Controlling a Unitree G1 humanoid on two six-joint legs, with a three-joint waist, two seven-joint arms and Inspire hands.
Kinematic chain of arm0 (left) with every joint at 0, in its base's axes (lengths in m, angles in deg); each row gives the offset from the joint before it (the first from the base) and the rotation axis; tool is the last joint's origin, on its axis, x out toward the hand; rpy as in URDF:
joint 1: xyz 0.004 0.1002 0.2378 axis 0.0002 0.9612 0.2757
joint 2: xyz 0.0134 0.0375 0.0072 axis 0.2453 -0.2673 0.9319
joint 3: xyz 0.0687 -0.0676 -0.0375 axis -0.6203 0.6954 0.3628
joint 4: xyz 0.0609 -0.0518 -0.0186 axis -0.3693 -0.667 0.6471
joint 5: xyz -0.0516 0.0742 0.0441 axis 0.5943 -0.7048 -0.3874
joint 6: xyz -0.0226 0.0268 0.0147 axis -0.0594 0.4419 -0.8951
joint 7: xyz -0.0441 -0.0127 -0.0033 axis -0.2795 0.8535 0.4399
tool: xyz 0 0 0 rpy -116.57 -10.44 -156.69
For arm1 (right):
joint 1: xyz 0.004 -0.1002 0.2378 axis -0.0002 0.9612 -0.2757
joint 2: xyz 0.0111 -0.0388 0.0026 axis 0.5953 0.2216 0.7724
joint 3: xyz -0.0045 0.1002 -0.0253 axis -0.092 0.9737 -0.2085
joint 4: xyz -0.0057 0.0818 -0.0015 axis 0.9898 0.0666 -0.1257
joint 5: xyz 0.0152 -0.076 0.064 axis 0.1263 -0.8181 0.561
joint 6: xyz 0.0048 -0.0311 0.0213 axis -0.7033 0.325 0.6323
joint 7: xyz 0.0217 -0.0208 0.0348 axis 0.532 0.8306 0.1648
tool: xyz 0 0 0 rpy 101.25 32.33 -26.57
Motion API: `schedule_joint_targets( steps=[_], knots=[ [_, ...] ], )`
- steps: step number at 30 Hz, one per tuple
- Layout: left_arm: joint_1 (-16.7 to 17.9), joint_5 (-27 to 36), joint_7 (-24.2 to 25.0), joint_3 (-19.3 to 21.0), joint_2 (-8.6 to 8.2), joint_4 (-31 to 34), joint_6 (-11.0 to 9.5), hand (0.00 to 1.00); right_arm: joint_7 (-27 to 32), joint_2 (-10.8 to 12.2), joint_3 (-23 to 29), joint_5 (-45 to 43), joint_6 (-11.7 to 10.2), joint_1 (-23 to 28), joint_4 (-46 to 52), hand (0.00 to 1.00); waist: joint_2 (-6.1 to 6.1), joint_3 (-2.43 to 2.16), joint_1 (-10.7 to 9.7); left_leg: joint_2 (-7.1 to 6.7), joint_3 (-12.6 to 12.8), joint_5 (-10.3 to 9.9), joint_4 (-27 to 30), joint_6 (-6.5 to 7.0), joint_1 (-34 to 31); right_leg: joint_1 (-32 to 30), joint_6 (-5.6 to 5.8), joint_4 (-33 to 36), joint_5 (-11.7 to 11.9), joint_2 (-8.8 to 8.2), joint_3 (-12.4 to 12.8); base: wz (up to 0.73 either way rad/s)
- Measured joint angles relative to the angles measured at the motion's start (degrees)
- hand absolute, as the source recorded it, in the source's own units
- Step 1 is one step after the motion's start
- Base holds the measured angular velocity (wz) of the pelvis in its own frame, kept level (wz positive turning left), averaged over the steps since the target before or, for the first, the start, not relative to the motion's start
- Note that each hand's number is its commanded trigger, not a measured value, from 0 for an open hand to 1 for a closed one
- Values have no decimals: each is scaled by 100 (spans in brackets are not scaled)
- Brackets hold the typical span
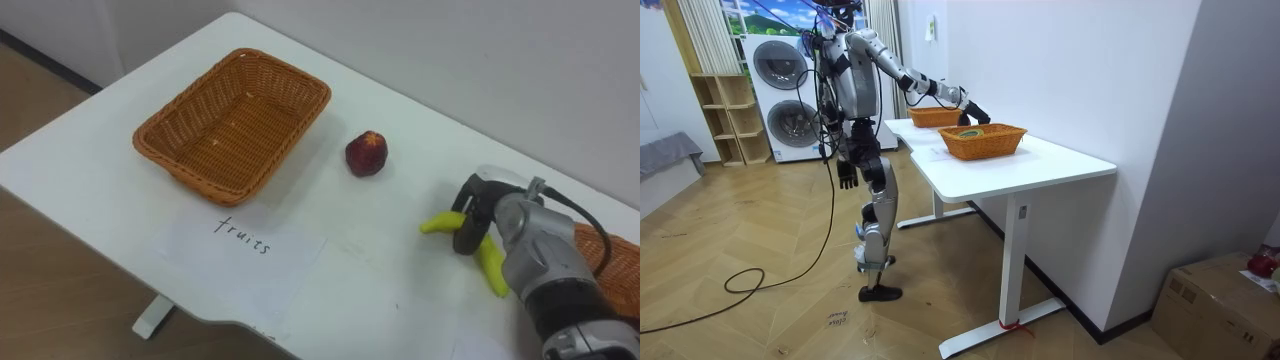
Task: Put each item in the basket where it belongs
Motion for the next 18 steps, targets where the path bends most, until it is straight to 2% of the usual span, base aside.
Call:
schedule_joint_targets(
  steps=[9,14,18],
  knots=[
    [-13,6,-28,-1,-4,-19,29,0,-78,-1,62,132,6,225,407,100,9,-7,-49,12,50,0,-14,-1,55,-6,-1,12,1,-1,51,-3],
    [-13,7,-47,-5,-4,-189,-12,0,-162,0,51,161,-50,281,719,100,23,-58,-150,17,145,3,-57,3,66,-24,-1,19,1,-3,180,-9],
    [78,7,-129,-5,-4,-168,-16,0,-228,3,41,181,-152,493,1170,100,27,-65,-213,13,196,10,-83,13,149,12,0,15,0,-11,283,-7]
  ],
)
